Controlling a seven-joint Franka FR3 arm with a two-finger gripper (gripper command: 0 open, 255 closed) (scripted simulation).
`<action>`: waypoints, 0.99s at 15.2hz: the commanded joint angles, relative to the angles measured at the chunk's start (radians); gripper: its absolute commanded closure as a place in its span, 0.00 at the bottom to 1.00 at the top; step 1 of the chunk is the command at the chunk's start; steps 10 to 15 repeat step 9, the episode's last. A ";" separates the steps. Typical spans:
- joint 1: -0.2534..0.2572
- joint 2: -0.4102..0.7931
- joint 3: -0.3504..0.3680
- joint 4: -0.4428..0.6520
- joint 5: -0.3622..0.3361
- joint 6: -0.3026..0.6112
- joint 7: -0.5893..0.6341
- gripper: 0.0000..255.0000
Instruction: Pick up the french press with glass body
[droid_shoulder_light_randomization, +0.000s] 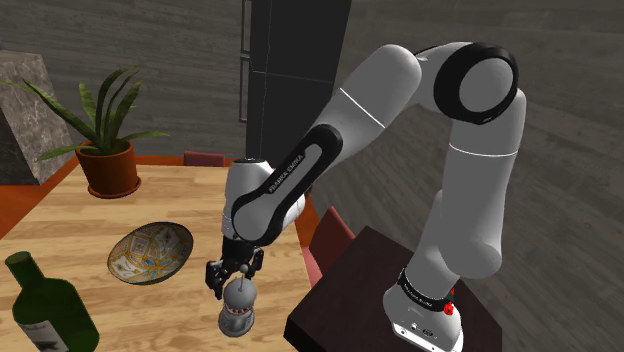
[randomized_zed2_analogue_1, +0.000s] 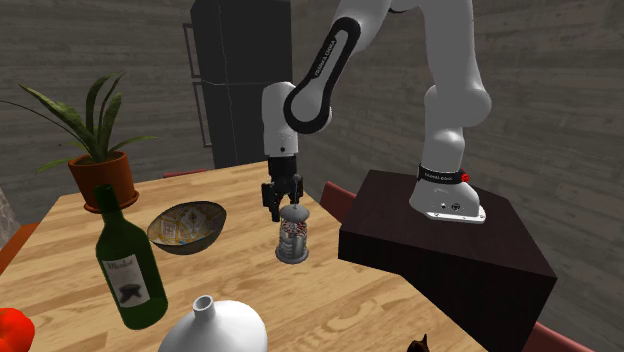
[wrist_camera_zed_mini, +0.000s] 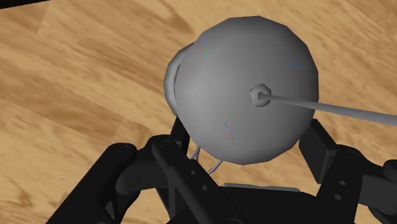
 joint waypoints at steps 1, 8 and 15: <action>-0.004 -0.030 0.000 -0.003 0.000 -0.027 0.003 1.00; -0.008 -0.111 -0.001 -0.002 -0.005 -0.107 0.024 1.00; -0.008 -0.111 -0.001 -0.002 -0.005 -0.107 0.024 1.00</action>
